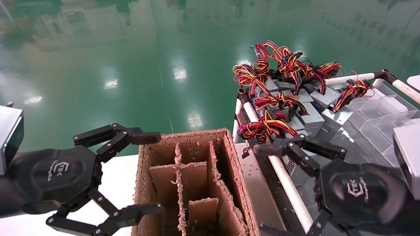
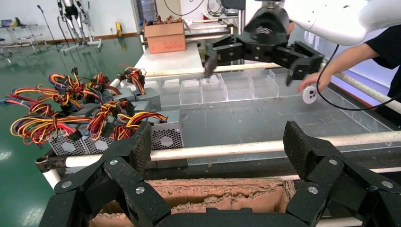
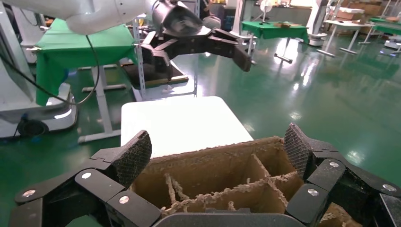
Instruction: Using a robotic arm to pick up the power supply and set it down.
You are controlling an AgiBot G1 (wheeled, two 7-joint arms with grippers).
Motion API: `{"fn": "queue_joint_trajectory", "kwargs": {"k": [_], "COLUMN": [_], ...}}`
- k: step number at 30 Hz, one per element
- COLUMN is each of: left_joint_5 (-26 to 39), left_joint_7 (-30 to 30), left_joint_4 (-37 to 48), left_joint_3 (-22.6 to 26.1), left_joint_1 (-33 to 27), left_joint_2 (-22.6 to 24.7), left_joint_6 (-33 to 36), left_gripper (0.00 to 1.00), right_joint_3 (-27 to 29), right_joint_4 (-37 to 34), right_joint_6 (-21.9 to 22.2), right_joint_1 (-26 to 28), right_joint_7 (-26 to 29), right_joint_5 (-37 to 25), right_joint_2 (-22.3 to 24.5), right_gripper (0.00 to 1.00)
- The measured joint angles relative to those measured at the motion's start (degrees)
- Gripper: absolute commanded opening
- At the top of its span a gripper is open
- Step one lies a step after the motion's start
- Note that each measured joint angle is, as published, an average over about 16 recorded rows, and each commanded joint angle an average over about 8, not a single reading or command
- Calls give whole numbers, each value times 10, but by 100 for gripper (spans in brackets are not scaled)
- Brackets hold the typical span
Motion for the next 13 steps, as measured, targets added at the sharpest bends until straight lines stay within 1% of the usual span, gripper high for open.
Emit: {"fn": "queue_joint_trajectory", "kwargs": {"k": [7,13], "left_joint_5": [0,0], "left_joint_7": [0,0], "left_joint_4": [0,0], "left_joint_3": [0,0], "left_joint_1": [0,0], "left_joint_2": [0,0], "left_joint_6": [0,0], "left_gripper": [100,100], "right_joint_3": [11,9], "right_joint_4": [16,12], "right_joint_6": [-2,-2], "right_joint_1": [-10,-8], "right_joint_7": [0,0], "right_joint_5": [-5,-5], "right_joint_2": [2,2], "right_gripper": [100,100]}}
